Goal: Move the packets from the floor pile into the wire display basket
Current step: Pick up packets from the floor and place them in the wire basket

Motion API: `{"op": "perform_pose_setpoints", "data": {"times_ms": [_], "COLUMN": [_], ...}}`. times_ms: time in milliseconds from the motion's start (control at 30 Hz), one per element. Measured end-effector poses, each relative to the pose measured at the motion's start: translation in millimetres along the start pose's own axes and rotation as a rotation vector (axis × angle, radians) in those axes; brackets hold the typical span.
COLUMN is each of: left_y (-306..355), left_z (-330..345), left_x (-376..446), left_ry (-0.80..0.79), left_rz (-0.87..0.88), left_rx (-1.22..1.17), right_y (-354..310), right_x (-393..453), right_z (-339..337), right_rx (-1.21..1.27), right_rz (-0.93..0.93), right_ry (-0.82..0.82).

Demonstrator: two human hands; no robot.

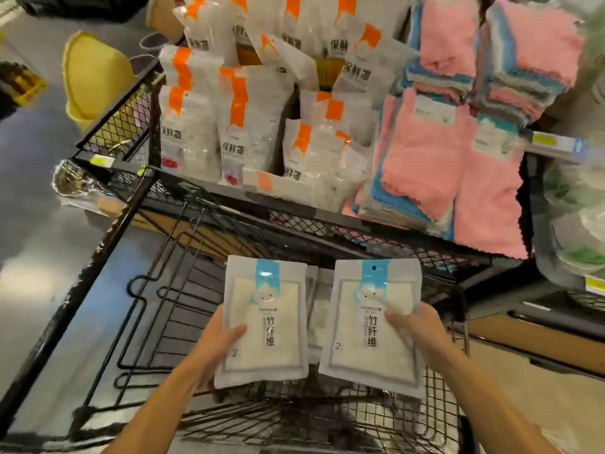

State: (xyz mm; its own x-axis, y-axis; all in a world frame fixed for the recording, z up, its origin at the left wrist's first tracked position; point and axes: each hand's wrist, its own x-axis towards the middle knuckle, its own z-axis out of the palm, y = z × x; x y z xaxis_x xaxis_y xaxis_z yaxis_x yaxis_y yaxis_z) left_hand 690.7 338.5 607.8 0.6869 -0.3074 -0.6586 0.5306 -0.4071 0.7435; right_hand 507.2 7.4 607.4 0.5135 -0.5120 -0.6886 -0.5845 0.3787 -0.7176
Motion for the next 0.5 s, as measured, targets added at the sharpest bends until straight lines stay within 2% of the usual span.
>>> {"op": "perform_pose_setpoints", "data": {"times_ms": [333, 500], "left_y": [-30, -49], "left_z": [12, 6], "left_x": [133, 186], "left_ry": [-0.017, -0.031], "left_rz": [-0.134, -0.174], "left_rx": [0.079, 0.137], "right_y": [44, 70], "right_x": [82, 115], "right_z": [51, 70], "right_rx": [-0.104, -0.061], "right_rz": [0.166, 0.255], "right_ry": [0.077, 0.164]}}
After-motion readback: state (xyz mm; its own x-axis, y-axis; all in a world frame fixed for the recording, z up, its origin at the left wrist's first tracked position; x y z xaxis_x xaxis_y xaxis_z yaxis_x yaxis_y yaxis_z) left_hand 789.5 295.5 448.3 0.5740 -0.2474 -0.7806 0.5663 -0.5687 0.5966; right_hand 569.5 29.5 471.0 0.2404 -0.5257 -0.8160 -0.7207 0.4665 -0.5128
